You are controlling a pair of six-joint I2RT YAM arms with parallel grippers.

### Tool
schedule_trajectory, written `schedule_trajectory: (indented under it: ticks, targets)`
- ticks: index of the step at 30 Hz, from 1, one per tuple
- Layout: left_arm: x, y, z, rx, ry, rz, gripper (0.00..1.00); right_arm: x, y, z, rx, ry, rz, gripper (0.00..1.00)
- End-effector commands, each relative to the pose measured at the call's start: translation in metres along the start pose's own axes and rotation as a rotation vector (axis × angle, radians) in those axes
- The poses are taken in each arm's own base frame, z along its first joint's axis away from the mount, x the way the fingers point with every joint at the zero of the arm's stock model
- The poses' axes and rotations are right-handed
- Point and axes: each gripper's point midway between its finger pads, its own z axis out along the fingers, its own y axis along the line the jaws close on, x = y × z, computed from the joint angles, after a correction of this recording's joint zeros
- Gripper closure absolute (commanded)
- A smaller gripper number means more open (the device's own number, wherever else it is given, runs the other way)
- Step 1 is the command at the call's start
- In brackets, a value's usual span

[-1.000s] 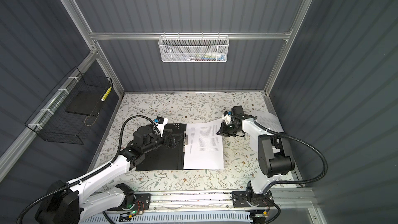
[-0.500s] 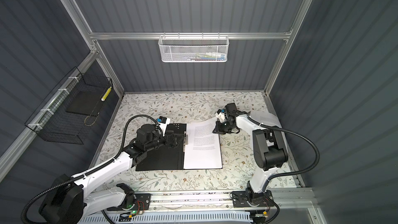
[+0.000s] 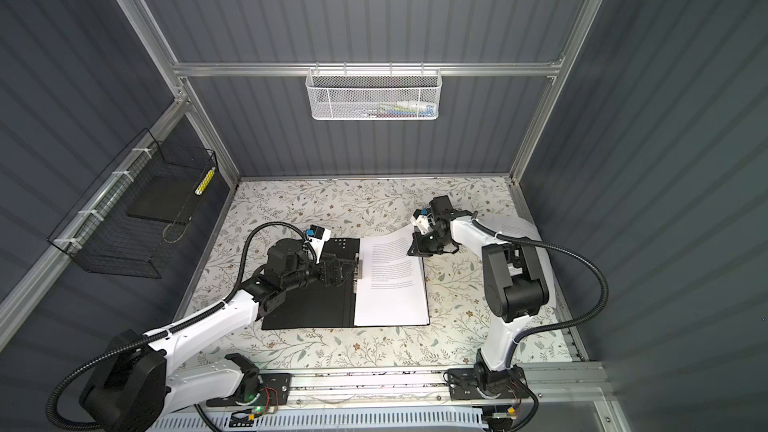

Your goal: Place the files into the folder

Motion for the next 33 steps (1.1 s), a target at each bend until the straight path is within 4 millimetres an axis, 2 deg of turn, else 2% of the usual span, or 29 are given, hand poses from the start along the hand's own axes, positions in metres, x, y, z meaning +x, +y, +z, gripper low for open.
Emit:
schedule_trajectory:
  ticks: [1, 33]
  targets:
    - [-0.008, -0.005, 0.002, 0.015, -0.001, 0.001, 0.0, 0.0, 0.005, 0.002, -0.01, 0.018, -0.024, 0.97]
    - [-0.006, -0.002, 0.006, 0.009, 0.013, -0.008, 0.0, 0.005, 0.008, 0.017, -0.042, 0.035, 0.032, 0.95]
